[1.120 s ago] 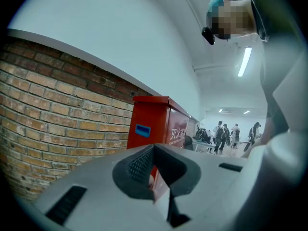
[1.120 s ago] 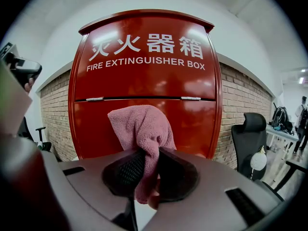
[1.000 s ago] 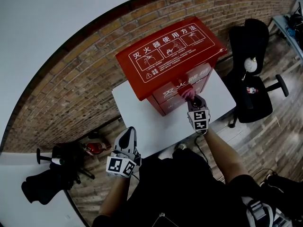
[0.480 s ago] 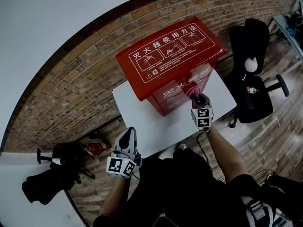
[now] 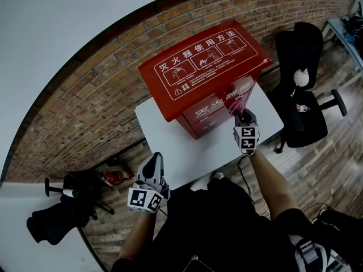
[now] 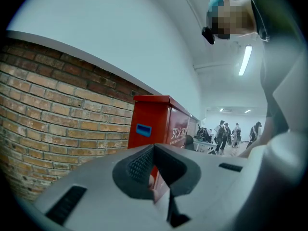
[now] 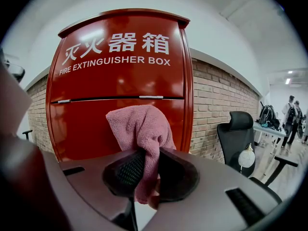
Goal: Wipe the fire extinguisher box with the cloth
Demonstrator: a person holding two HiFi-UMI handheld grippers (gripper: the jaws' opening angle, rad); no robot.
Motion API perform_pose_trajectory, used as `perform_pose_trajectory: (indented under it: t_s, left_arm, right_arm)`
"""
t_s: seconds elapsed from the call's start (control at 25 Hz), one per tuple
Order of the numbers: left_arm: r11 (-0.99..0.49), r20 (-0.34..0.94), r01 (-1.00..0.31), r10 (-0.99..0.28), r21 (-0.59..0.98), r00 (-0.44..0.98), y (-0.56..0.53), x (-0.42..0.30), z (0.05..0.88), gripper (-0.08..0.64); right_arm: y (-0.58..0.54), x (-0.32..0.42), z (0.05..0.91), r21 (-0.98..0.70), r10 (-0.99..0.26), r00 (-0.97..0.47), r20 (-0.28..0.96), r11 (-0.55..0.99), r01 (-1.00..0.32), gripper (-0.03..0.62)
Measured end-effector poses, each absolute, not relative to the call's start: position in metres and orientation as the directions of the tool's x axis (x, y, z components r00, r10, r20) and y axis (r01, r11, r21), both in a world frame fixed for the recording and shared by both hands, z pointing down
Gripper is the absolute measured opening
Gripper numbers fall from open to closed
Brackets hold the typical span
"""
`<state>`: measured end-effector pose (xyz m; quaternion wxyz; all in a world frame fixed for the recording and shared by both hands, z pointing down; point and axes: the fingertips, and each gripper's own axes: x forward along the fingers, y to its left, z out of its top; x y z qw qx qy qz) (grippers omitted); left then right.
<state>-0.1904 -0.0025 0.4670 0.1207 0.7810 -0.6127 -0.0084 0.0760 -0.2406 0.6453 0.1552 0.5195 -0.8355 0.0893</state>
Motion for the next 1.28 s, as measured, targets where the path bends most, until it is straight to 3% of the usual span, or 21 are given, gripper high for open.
perform_pose_trajectory:
  t_s: [0.64,1.28]
  left_arm:
    - [-0.209,0.146,-0.958,-0.960,0.194,0.239,-0.008,-0.192,0.470,0.049]
    - [-0.212,0.175,-0.962,-0.954,0.173,0.242,-0.019,-0.188,0.472,0.049]
  right_arm:
    - [-0.274,0.120,0.651,0.033,-0.873,-0.338,0.352,0.373,-0.927,0.071]
    - [-0.275,0.122,0.677,0.013,-0.851,-0.389,0.352,0.420,-0.907,0.071]
